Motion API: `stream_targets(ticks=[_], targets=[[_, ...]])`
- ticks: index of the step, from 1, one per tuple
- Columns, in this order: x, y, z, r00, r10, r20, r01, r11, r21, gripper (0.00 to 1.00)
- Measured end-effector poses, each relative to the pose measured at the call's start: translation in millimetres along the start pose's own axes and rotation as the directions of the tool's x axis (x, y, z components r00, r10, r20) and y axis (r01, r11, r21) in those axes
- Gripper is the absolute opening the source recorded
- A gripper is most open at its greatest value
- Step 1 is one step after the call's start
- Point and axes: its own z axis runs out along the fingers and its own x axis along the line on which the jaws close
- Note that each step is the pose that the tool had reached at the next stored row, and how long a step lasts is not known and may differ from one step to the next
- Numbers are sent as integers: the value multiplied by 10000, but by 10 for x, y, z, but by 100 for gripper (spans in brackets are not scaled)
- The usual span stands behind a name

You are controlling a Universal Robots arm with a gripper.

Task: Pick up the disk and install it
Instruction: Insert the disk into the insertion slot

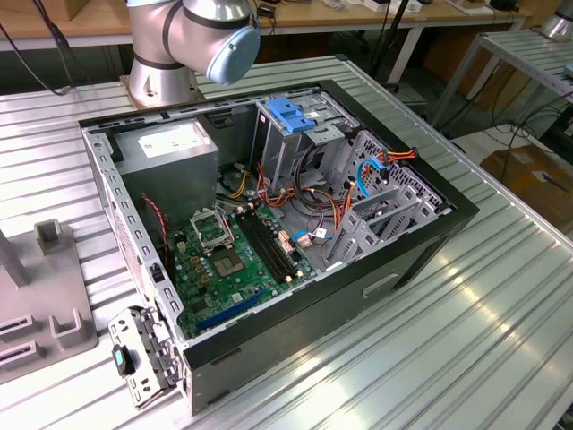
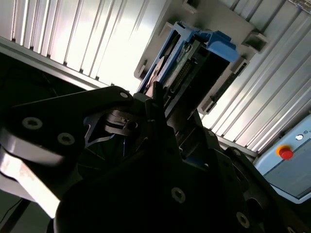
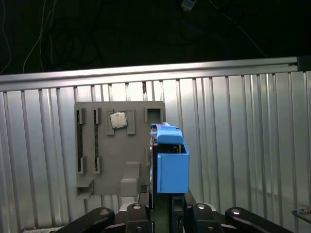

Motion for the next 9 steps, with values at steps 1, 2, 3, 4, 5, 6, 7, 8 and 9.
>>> stream_targets(ticks=[1, 2, 3, 4, 5, 6, 7, 8, 9], targets=[[-1, -19, 1, 10000, 0, 1, 0, 10000, 1, 35], [-3, -38, 2, 10000, 0, 1, 0, 10000, 1, 35], [-7, -85, 2, 10000, 0, 0, 0, 10000, 0, 35], [-10, -120, 4, 10000, 0, 0, 0, 10000, 1, 35], [-12, -145, 4, 10000, 0, 0, 0, 10000, 1, 35], [-13, -161, 4, 10000, 0, 0, 0, 10000, 0, 35], [-15, -180, 5, 10000, 0, 0, 0, 10000, 0, 35], [-17, -208, 6, 10000, 0, 1, 0, 10000, 1, 35], [-18, -224, 6, 10000, 0, 0, 0, 10000, 0, 35]])
